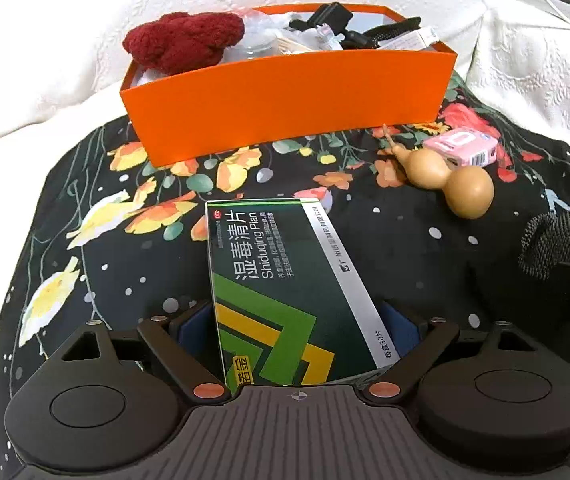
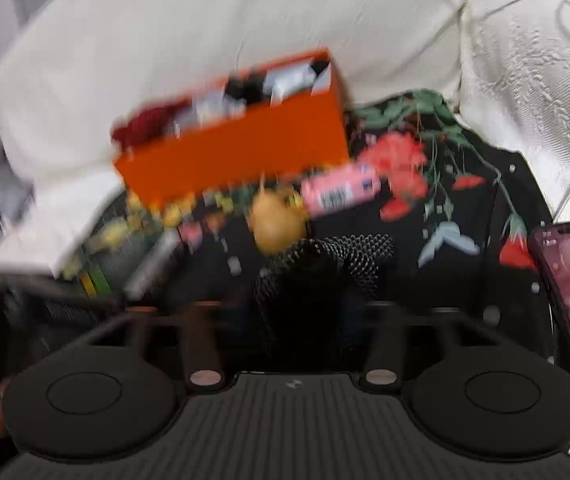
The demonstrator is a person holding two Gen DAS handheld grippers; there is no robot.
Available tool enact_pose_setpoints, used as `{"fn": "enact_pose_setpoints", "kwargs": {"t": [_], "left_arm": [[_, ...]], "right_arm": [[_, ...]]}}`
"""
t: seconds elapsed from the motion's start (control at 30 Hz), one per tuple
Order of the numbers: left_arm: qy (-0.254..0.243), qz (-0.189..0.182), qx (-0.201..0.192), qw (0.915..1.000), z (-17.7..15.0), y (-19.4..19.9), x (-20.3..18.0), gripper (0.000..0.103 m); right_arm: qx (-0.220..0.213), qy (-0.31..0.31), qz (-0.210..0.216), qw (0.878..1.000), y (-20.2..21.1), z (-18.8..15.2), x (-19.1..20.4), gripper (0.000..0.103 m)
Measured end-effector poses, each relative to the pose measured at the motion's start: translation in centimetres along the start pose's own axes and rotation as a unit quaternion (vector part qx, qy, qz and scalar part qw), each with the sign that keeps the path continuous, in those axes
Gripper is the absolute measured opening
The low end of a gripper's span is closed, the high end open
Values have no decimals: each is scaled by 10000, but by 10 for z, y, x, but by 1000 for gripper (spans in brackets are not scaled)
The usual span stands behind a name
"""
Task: Organize objects
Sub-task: 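Lift the medicine box with the left tool while the right tool lifts the polka-dot fabric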
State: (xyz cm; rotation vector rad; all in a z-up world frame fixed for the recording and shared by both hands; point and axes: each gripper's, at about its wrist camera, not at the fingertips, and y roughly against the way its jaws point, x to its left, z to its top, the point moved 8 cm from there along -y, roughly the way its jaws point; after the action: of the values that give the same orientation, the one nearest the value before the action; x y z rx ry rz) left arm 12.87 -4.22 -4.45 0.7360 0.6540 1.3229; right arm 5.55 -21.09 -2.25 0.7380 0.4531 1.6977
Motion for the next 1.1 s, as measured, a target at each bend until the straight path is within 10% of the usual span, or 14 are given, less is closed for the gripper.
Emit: {"fn": "enact_pose_setpoints", "kwargs": {"t": [0.1, 0.37, 0.73, 1.1], "left_arm": [[29, -17, 2, 10000, 0, -2, 1, 103], [26, 42, -32, 10000, 1, -5, 2, 103], [4, 109, -72, 9999, 3, -3, 3, 103], [-10, 185, -217, 9996, 5, 2, 5, 103]], "right_arm": [[-216, 304, -342, 9987, 2, 2, 1, 103], [85, 672, -552, 9962, -27, -8, 9, 103], [-61, 826, -555, 9950, -33, -9, 14, 61], [-175, 767, -603, 9951, -30, -6, 10, 41]]}}
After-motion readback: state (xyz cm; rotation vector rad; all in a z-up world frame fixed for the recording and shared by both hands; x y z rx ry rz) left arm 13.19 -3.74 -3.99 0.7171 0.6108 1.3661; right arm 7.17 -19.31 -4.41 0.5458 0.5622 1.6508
